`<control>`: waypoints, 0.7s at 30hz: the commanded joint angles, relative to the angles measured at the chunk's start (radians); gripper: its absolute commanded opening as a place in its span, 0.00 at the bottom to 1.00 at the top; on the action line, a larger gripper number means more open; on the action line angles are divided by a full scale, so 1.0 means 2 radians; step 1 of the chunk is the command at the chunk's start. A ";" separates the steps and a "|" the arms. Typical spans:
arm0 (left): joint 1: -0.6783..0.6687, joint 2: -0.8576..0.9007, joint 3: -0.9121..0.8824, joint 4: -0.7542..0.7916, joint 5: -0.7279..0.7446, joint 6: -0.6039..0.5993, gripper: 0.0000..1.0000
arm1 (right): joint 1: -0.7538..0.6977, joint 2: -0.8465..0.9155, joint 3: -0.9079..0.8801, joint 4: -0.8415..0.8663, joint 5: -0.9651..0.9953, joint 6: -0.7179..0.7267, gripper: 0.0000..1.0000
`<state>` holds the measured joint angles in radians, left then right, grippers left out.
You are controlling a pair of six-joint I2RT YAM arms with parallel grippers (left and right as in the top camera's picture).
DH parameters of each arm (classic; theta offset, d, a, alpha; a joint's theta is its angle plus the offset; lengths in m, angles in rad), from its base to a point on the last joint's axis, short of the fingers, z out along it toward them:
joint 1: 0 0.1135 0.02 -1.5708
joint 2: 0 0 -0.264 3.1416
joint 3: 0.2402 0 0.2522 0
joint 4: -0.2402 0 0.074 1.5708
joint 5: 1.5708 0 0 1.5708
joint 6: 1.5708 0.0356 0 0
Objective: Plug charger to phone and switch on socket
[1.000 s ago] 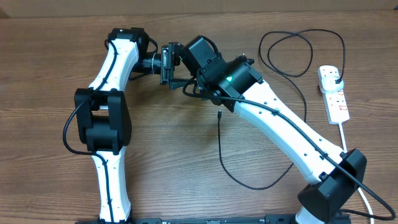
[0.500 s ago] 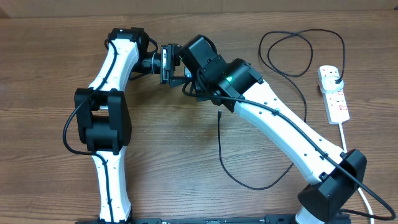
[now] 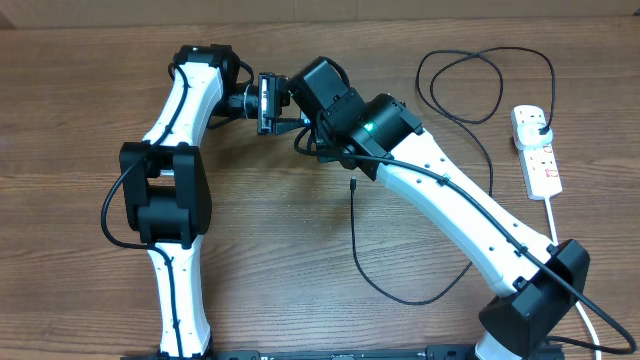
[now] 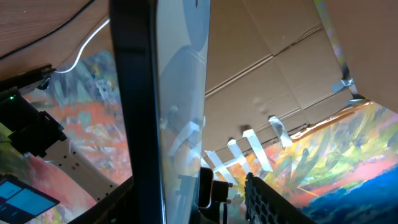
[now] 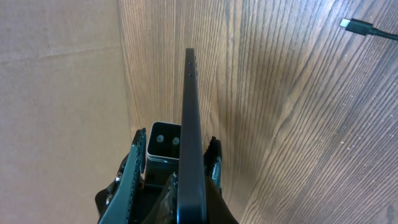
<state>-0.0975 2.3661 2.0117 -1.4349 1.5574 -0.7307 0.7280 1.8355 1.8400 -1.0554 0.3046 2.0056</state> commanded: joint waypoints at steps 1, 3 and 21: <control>-0.001 0.000 0.011 -0.001 0.012 -0.002 0.52 | 0.002 -0.026 0.013 0.007 0.016 0.007 0.04; -0.001 0.000 0.011 0.000 0.012 -0.002 0.52 | 0.002 -0.026 0.013 0.007 0.017 0.007 0.04; -0.001 0.000 0.011 -0.001 0.012 -0.004 0.41 | 0.002 -0.026 0.013 0.018 0.015 0.006 0.04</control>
<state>-0.0975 2.3661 2.0121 -1.4353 1.5574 -0.7334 0.7284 1.8355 1.8400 -1.0321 0.3065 2.0087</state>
